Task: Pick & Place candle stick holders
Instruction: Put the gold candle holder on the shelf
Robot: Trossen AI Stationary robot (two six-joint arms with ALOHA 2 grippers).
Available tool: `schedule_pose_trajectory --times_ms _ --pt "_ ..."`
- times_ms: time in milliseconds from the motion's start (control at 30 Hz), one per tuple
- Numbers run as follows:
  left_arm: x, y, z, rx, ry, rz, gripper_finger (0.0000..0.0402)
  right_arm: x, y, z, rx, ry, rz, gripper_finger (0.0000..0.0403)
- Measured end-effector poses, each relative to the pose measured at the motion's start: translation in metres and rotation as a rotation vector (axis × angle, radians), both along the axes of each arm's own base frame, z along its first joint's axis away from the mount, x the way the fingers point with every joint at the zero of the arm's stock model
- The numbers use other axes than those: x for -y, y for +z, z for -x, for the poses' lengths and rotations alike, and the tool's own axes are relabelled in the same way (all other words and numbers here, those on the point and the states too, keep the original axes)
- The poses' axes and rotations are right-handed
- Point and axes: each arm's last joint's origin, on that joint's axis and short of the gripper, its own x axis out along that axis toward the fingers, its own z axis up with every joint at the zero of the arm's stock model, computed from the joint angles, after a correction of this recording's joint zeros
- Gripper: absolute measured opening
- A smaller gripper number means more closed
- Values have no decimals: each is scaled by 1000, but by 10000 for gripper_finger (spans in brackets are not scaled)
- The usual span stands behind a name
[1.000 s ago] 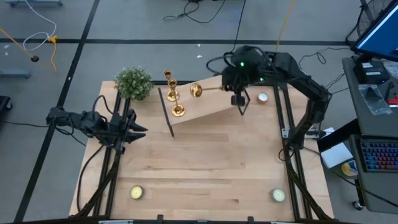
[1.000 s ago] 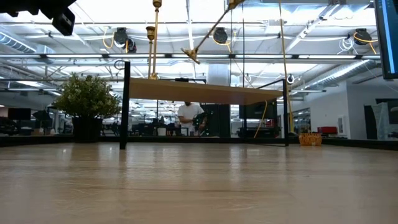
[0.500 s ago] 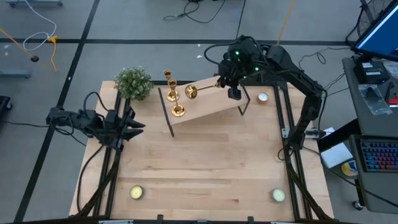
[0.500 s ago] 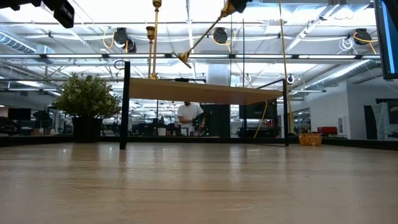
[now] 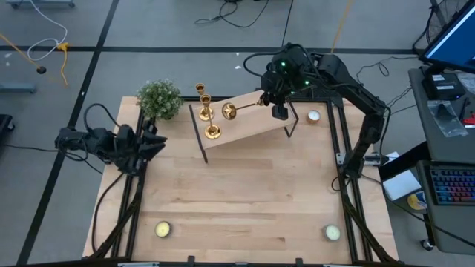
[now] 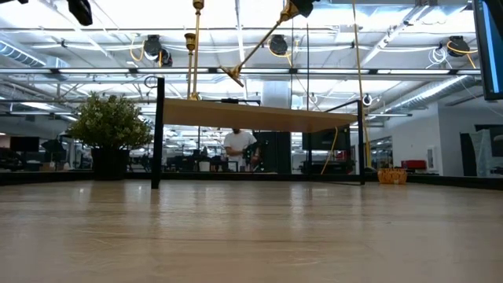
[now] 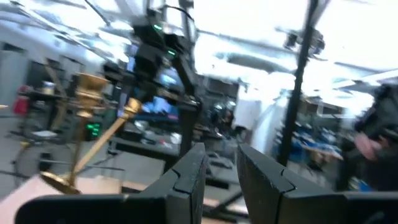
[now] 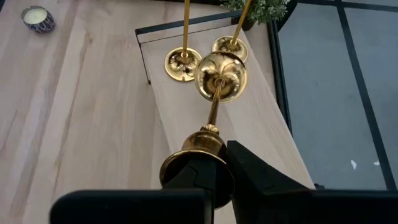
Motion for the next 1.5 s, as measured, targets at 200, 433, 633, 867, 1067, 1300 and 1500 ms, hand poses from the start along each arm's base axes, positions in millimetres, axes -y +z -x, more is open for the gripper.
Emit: schedule_pose_trajectory --times_ms 200,433,633,867,1067,1300,1500 --pt "0 5 -12 31 123 83 93 -2 -2 1 -9 17 -67 12" --pt "9 4 -52 -71 247 133 93 -4 -5 5 -58 1 -102 12" --pt "22 19 -96 -183 310 85 92 -6 -7 7 -86 -5 -123 12" --pt "37 52 -147 -366 353 -27 92 -19 -7 4 -89 68 -170 12" --pt "47 78 -177 -472 362 -79 92 -39 -8 -1 -112 135 -174 12" --pt "54 92 -202 -584 370 -136 92 -69 -8 -9 -115 242 -179 12" --pt "60 91 -219 -616 372 -153 92 -92 -7 -15 -95 316 -168 12"
